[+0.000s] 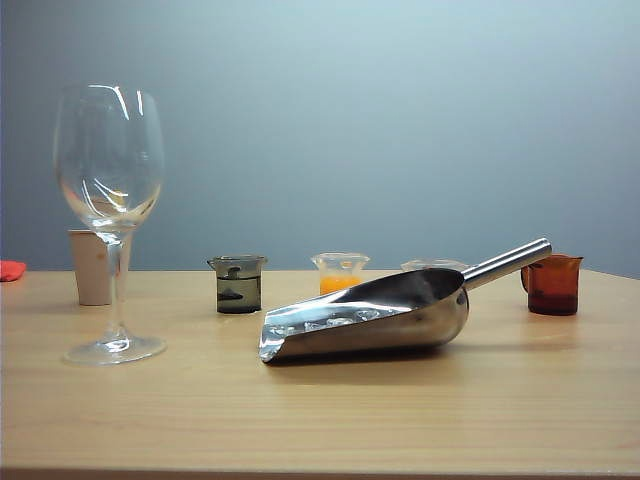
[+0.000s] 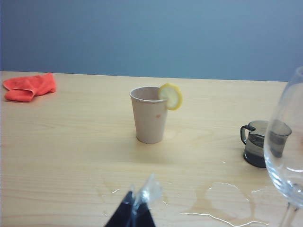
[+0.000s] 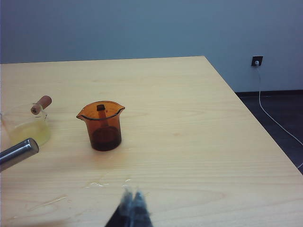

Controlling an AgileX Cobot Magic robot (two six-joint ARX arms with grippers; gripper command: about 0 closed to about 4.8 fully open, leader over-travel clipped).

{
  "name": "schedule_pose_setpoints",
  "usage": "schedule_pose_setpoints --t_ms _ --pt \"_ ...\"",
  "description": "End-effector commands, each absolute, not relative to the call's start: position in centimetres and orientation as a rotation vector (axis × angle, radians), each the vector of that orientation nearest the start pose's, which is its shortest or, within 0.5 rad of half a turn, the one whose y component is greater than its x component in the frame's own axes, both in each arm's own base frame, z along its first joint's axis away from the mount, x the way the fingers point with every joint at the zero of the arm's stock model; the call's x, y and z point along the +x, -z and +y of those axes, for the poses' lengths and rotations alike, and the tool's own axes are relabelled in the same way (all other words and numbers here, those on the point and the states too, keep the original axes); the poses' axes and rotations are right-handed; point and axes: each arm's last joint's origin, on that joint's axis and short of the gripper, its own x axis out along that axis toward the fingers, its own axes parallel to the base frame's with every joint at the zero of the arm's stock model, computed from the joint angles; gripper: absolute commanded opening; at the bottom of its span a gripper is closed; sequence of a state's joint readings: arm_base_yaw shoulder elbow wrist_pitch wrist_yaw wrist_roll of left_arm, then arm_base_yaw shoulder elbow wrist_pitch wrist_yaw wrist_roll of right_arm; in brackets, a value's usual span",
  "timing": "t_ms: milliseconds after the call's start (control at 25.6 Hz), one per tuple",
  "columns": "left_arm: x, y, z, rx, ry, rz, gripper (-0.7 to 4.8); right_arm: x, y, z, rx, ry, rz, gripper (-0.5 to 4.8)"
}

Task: Pick up the ice scoop on the desk filled with ice cubes, pour the ice into the goblet, and finally put the scoop back on the table.

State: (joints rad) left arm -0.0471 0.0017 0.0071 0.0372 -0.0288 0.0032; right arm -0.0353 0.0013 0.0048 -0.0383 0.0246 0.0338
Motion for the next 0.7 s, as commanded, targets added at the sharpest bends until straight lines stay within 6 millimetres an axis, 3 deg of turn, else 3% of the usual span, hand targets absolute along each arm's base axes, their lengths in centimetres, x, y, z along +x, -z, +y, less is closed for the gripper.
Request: schedule_pose_setpoints --t_ms 39,195,312,468,546,702 --pt "9.7 -17.1 -0.4 -0.002 0.013 -0.053 -0.05 9.8 -16.3 -0.4 0.038 0.056 0.016 -0.01" --pt "9.7 -17.0 -0.4 -0.003 0.013 -0.047 -0.05 9.8 -16.3 -0.4 0.038 0.054 0.016 -0.01" --pt "9.4 -18.4 -0.4 -0.055 0.019 -0.088 -0.05 9.6 -17.0 -0.4 0.108 0.053 -0.007 -0.01" --pt "8.7 -20.8 -0.5 -0.088 0.077 -0.093 -0.05 9.1 -19.1 -0.4 0.143 0.048 -0.066 -0.02" --pt "7.8 -23.5 -0.6 -0.09 0.116 -0.106 -0.05 8.4 -21.6 -0.3 0.164 0.037 -0.131 -0.02" --pt "7.1 -26.8 -0.6 -0.092 0.143 -0.126 -0.05 7.9 -24.2 -0.3 0.203 0.036 -0.15 -0.02"
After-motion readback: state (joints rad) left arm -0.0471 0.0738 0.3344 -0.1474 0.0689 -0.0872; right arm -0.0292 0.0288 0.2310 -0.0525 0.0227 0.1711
